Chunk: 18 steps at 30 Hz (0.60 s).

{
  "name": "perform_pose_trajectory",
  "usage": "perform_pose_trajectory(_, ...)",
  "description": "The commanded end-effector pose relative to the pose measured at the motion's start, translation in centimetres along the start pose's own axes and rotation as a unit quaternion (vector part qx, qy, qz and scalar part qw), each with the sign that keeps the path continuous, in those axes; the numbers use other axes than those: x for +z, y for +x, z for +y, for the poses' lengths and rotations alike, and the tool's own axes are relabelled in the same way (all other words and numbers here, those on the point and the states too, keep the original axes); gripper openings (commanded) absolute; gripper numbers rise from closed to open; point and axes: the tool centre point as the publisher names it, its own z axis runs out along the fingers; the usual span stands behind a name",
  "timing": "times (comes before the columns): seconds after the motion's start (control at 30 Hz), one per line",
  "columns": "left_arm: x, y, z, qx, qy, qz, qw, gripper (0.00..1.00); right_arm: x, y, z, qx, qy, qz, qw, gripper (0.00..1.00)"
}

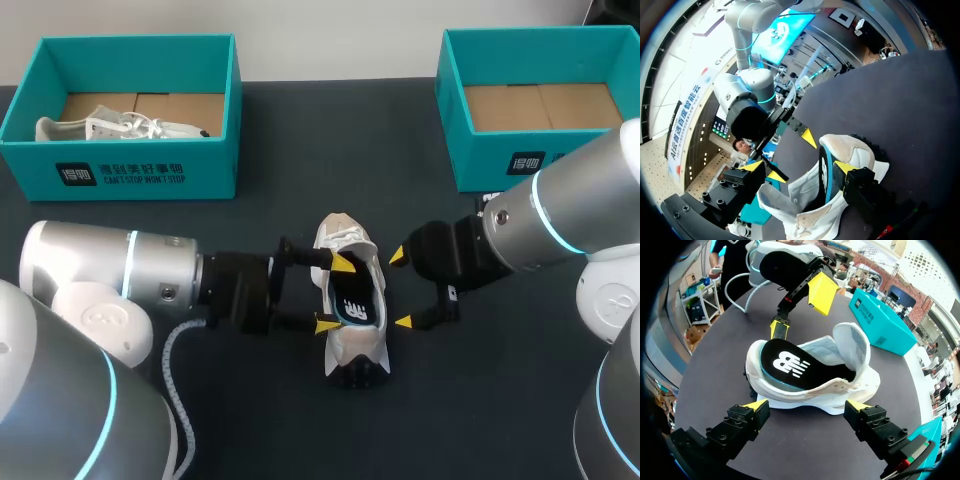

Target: Take the shoe out of the shoebox, open the shoe tongue, remove and reinsert the insole, then place the shoe into the shoebox

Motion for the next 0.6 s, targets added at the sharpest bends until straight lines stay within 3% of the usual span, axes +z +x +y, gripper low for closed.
perform_pose_trajectory(0.03,-1.3,-0.3,-0.6,0.002,0.000,0.006,1.000,0.91,0.0,0.1,0.0,0.000,0.000,-0.001,1.000,1.00)
perform_pose_trajectory(0.3,-2.5,-1.2,-0.4,0.007,0.002,0.029,1.000,0.92,0.0,0.1,0.0,0.000,0.000,-0.001,1.000,1.00)
perform_pose_trajectory(0.6,-2.7,-3.0,0.0,0.029,0.037,0.131,0.990,0.93,0.0,0.1,0.0,0.000,0.000,-0.001,1.000,1.00)
